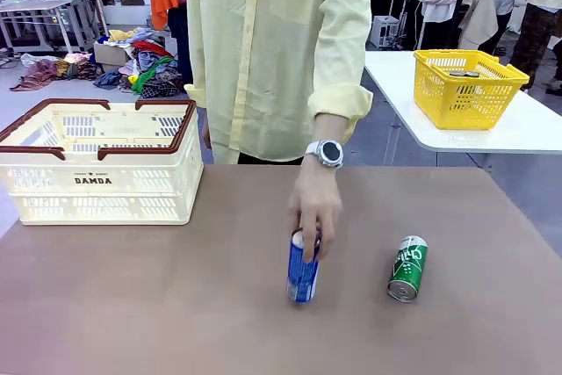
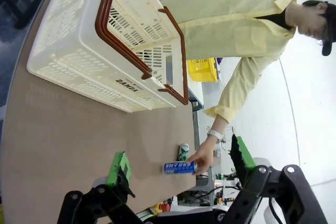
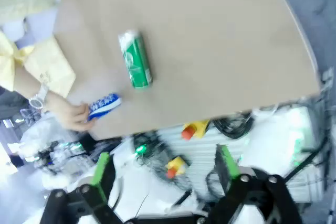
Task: Place the drinks into the Shopping basket.
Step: Pick up one drink and place it into the Shopping basket.
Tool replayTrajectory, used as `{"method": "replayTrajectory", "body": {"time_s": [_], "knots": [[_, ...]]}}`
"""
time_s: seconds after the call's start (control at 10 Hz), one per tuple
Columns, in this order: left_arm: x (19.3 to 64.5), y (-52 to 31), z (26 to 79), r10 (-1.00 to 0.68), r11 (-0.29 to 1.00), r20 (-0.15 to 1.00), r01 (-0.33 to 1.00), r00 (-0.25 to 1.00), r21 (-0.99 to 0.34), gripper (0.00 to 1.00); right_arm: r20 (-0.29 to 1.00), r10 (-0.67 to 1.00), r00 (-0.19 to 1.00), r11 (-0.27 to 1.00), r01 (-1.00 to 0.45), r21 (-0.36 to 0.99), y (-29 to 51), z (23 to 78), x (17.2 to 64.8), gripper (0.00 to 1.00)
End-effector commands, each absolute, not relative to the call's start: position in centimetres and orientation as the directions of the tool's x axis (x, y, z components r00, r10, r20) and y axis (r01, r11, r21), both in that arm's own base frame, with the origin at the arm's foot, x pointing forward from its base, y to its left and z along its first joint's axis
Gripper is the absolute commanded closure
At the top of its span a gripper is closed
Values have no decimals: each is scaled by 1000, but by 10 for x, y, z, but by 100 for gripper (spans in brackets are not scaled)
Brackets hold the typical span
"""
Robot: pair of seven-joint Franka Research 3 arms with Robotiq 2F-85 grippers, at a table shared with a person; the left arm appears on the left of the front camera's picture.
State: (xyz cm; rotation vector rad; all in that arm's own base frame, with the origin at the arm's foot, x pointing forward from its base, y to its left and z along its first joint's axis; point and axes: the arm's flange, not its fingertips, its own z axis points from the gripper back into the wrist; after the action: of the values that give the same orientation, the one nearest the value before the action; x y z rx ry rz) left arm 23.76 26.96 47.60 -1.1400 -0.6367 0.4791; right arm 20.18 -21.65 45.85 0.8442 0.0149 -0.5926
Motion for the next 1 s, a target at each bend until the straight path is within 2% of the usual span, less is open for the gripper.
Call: {"method": "replayTrajectory", "body": {"time_s": [0.0,0.2,0.5,0.7,0.9], "knots": [[238,271,476,644,348,236,-4,728,-938,0,-302,-295,906,339,395,854,-265,427,212,0],[238,271,476,644,348,236,-4,728,-938,0,-326,-341,882,264,423,867,-276,398,192,0],[238,271,476,644,348,236,-4,728,-938,0,-310,-322,895,274,401,874,-270,387,191,0],[238,271,476,644,348,236,-4,728,-938,0,-300,-304,904,371,402,837,-238,403,211,0],[238,271,476,644,348,236,-4,728,-938,0,-276,-213,937,590,349,728,-160,430,259,0]]}}
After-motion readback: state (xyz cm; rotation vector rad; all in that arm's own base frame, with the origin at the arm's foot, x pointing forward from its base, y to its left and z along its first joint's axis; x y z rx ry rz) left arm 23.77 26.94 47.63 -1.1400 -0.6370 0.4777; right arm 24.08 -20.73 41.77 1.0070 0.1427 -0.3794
